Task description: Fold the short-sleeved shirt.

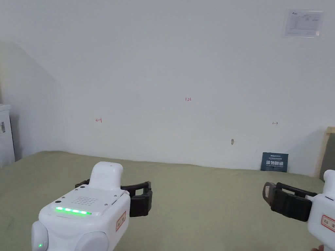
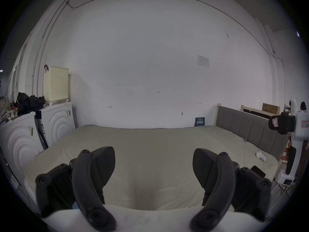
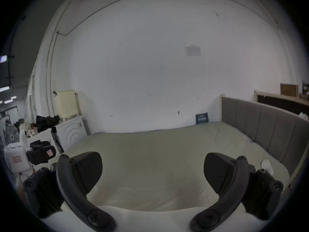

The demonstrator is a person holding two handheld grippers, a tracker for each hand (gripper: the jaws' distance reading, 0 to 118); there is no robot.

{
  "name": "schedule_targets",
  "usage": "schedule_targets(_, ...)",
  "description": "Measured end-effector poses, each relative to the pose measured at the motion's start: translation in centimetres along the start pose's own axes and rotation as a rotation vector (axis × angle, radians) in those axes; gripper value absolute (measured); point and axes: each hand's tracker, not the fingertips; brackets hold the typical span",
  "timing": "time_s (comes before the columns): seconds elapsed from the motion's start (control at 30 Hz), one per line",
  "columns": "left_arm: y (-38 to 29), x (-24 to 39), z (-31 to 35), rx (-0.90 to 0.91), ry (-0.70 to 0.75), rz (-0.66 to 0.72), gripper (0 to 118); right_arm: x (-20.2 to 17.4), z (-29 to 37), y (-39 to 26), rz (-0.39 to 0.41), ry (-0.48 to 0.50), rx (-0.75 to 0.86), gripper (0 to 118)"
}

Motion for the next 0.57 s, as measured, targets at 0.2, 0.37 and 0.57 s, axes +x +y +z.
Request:
schedule_targets(0.2,-0.2,0.4,-0.5,-0.012,-0.027,-0.006,101,-0.3,-1.3,-0.5,-0.017,-0.047,-0.081,118)
schedule_targets(0.37,-0.5,0.6,-0.5,-0.022,-0.033,0.004,101,0.9,-2.4,-1.0,-0.112,-0.038,-0.098,118)
schedule_targets(0.57,-0.9,0.2,-0.7,-0.015,-0.017,0.017,101,-0.1,-2.2,-2.0,-0.01,-0.072,-0.068,118)
